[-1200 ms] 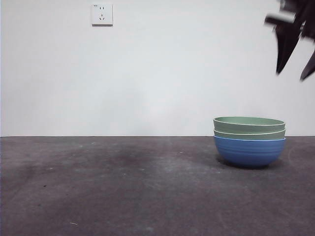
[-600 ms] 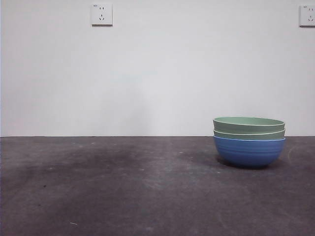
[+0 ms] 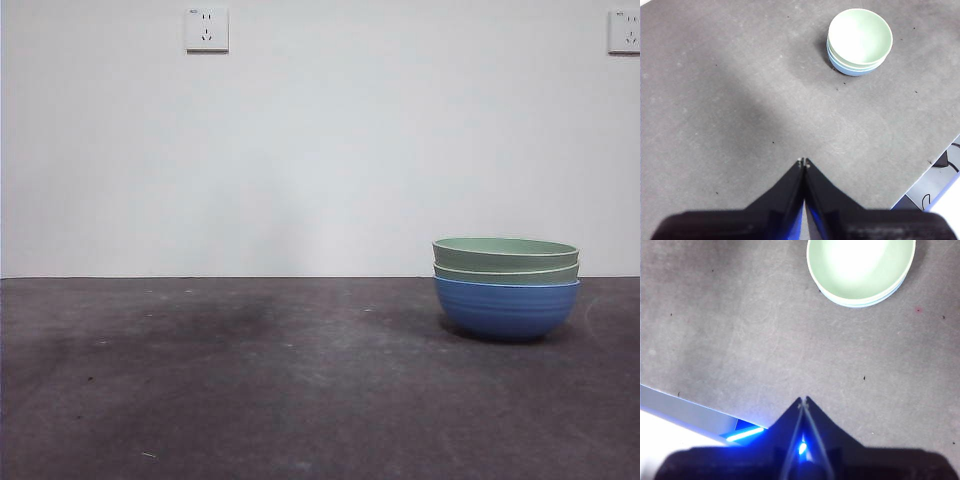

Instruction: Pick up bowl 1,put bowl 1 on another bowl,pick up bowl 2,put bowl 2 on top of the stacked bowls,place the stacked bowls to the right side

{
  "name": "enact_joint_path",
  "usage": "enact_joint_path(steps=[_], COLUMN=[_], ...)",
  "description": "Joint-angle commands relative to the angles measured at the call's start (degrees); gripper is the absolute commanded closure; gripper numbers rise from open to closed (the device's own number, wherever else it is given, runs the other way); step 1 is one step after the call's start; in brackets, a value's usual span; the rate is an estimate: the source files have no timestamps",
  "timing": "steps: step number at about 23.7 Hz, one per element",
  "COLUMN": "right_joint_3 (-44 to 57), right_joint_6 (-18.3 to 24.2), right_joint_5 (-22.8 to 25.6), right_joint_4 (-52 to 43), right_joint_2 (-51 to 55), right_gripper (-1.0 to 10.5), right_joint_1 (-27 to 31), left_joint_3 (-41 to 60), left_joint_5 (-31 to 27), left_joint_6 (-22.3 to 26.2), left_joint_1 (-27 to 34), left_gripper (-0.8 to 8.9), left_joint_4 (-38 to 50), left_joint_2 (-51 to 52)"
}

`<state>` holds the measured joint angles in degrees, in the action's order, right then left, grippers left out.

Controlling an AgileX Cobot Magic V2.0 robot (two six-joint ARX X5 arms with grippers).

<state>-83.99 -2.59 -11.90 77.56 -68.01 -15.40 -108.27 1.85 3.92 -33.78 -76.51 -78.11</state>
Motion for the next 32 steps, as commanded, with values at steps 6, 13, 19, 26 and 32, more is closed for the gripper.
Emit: enact_joint_path(steps=[6, 13, 19, 26, 32], right_joint_3=[0.2, 0.2, 0.2, 0.2, 0.2], right_joint_6=[-0.5, -0.5, -0.5, -0.5, -0.5], right_joint_5=[0.2, 0.2, 0.2, 0.2, 0.2], right_joint_4=[0.7, 0.7, 0.7, 0.7, 0.7], right_joint_2=[-0.1, -0.1, -0.1, -0.1, -0.1], right_gripper=[9.4, 9.4, 9.4, 9.4, 9.4], right_joint_1=[0.0, 0.0, 0.0, 0.0, 0.0], left_joint_3=[0.1, 0.3, 0.5, 17.1, 44.3], left_joint_5=[-0.1, 1.7, 10.8, 10.4, 10.2], left_joint_6=[0.6, 3.7, 6.3, 8.2, 8.1], left_joint_1=[0.0, 8.9, 23.9, 31.1, 34.8], left_gripper=[8.17, 8.17, 8.17, 8.17, 8.17], left_joint_4=[-2.4, 18.7, 32.0, 45.8, 66.1], left_joint_2=[0.2, 5.5, 14.1, 26.3, 40.7])
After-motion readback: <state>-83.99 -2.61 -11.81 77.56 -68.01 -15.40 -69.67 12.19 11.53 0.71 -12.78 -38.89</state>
